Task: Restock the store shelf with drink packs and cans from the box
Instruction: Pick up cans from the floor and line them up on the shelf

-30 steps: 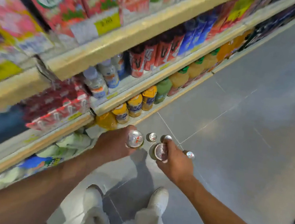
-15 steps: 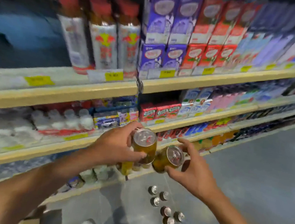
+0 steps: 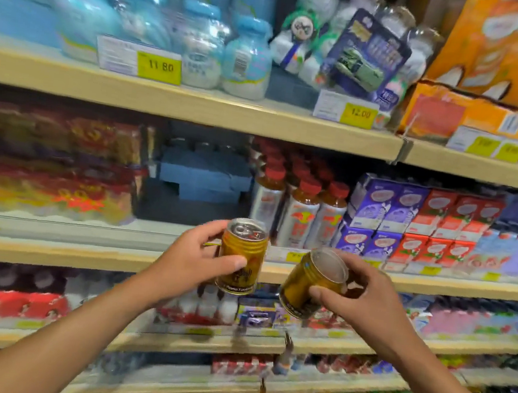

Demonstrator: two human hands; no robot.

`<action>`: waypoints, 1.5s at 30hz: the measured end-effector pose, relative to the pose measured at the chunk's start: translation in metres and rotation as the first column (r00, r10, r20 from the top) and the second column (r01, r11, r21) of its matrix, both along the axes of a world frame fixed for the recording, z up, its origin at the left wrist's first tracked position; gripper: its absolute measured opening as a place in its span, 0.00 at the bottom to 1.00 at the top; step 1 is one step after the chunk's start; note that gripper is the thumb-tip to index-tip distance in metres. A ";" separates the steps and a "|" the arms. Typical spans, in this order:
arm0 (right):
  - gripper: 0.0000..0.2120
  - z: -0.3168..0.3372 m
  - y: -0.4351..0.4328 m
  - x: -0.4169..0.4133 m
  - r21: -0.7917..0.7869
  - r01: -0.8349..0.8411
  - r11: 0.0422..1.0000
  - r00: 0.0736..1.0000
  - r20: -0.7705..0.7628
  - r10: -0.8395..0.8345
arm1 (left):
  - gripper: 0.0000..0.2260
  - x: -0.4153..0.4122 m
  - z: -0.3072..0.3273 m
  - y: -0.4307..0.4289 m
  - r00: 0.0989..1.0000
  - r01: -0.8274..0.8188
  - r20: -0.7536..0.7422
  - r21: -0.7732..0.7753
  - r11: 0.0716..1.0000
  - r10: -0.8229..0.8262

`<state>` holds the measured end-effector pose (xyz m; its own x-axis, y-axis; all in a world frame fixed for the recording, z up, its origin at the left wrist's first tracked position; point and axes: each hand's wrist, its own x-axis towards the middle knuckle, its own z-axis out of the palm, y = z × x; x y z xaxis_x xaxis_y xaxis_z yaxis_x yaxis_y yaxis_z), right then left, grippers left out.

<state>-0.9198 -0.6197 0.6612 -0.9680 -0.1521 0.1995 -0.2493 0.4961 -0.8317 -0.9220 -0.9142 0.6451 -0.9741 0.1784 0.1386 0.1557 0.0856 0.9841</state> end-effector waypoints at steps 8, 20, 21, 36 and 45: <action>0.23 0.003 -0.075 -0.037 -0.140 -0.053 0.989 0.998 -0.022 0.050 | 0.26 -0.068 0.022 -0.087 0.960 -0.263 -0.163 -0.243 0.934 0.228; 0.24 -0.011 -0.139 -0.071 -0.382 -0.019 0.924 0.996 0.078 0.053 | 0.24 -0.199 0.067 -0.116 0.898 -0.436 -0.282 -0.475 0.764 0.337; 0.24 -0.010 -0.142 -0.074 -0.383 -0.018 0.924 0.996 0.068 0.048 | 0.25 -0.207 0.069 -0.116 0.898 -0.439 -0.261 -0.482 0.758 0.354; 0.32 0.040 -0.237 -0.172 -0.260 0.063 0.964 0.994 -0.075 -0.085 | 0.17 -0.248 0.040 -0.121 0.915 -0.395 -0.262 -0.427 0.814 0.307; 0.30 0.042 -0.275 -0.280 0.000 0.261 0.965 0.960 -0.109 -0.259 | 0.22 -0.258 0.024 -0.124 0.873 -0.483 -0.317 -0.458 0.746 0.371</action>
<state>-1.1999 -0.8949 0.7033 -0.9475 0.0984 0.3042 -0.1978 0.5670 -0.7996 -1.1803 -1.0383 0.6688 -0.9273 -0.1518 0.3420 0.1598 0.6658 0.7288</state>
